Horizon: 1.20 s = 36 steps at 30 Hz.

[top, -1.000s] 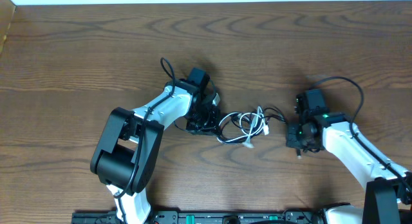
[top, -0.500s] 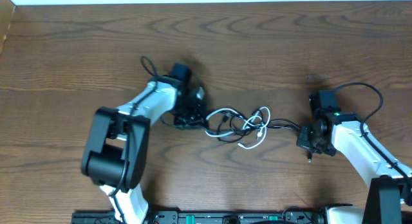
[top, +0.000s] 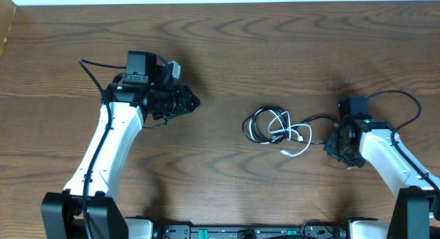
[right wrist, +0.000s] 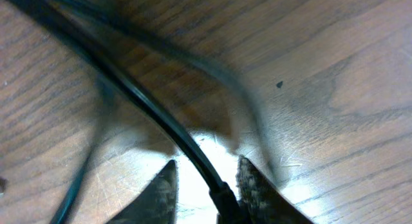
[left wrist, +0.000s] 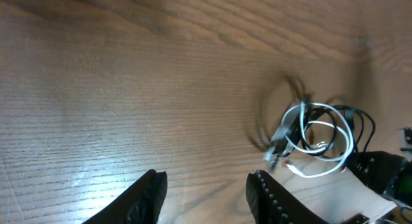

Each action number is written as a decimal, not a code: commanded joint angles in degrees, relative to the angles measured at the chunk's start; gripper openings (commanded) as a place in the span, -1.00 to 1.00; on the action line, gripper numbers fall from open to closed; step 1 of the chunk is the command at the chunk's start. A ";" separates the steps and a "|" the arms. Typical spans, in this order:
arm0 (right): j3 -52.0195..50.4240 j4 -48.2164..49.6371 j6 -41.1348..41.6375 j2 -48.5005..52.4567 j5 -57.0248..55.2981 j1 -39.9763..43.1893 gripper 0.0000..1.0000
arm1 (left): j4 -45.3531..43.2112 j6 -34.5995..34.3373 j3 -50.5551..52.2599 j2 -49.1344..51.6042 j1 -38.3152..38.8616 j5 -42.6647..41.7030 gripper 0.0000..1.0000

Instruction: Untangle cables

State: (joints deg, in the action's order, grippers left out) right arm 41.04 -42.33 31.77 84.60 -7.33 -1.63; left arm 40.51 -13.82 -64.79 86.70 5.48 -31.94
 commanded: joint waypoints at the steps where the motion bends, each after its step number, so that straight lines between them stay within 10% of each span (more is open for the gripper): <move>1: -0.15 0.17 0.96 -0.37 -0.70 0.09 -0.25 | 0.39 0.66 -0.02 0.85 1.68 1.36 -0.02; 36: -0.17 1.33 0.31 -0.37 4.96 0.04 0.11 | -27.45 -1.36 0.07 10.71 33.64 1.57 0.25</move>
State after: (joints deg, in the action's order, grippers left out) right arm 41.01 -40.93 32.03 84.60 -2.31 -1.61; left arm 14.96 -14.79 -64.79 95.39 37.71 -31.09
